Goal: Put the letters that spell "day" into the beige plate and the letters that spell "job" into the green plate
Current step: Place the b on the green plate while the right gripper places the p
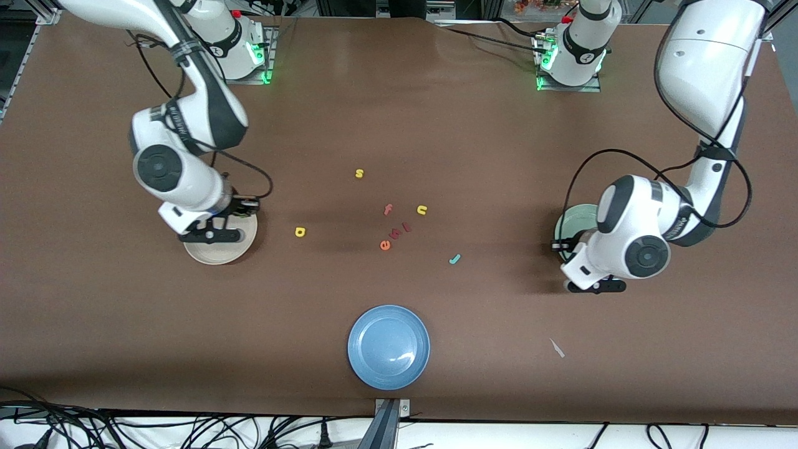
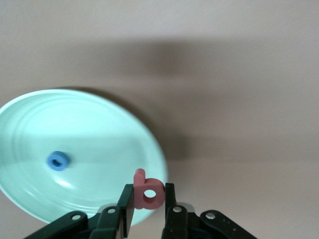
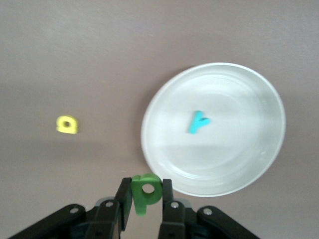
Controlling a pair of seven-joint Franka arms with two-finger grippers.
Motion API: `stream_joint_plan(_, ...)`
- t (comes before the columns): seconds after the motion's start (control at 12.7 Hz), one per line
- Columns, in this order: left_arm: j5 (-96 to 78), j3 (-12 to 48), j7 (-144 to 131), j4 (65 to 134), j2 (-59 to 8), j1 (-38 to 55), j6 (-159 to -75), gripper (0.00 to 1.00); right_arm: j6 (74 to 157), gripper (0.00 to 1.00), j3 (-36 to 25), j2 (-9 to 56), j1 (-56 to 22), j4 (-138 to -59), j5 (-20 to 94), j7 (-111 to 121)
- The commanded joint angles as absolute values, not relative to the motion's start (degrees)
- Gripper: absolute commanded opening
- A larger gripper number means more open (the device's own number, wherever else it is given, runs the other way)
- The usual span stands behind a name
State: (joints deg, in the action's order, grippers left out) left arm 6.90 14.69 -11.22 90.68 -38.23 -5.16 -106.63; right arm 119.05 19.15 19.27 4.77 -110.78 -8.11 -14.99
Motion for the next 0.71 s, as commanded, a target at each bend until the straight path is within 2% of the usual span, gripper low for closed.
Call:
stream_joint_plan(0.0,8.61,15.47,-3.98,94.91,-36.56,-9.21,-106.79,0.17,121.45,0.13,19.6,18.11,7.64,-115.3,-6.94,-10.29)
stream_joint_plan(0.08,8.61,15.47,-2.48,95.27,-36.56,-10.19,-106.79,0.3,122.68,0.19,19.25,18.11,7.73,-116.1,-6.94,-9.76)
stream_joint_plan(0.16,8.61,15.47,-2.03,95.53,-36.56,-10.46,-106.79,0.64,123.57,0.23,19.25,18.11,8.0,-116.54,-6.94,-9.06)
stream_joint_plan(0.24,8.61,15.47,-2.02,95.45,-36.56,-10.46,-106.7,0.99,123.66,0.37,19.25,18.19,8.26,-116.54,-6.94,-8.88)
stream_joint_plan(0.32,8.27,15.56,-2.46,94.84,-36.39,-10.37,-106.53,1.0,123.66,0.57,19.25,18.19,8.26,-116.54,-6.94,-8.88)
stream_joint_plan(0.39,7.74,15.64,-3.24,94.22,-35.78,-9.85,-106.61,1.0,123.58,0.64,19.16,18.11,8.26,-116.54,-6.94,-8.79)
stream_joint_plan(0.63,5.72,19.32,-12.96,91.15,-35.6,-8.27,-107.22,1.0,123.84,0.67,19.25,18.19,8.17,-116.37,-6.94,-9.75)
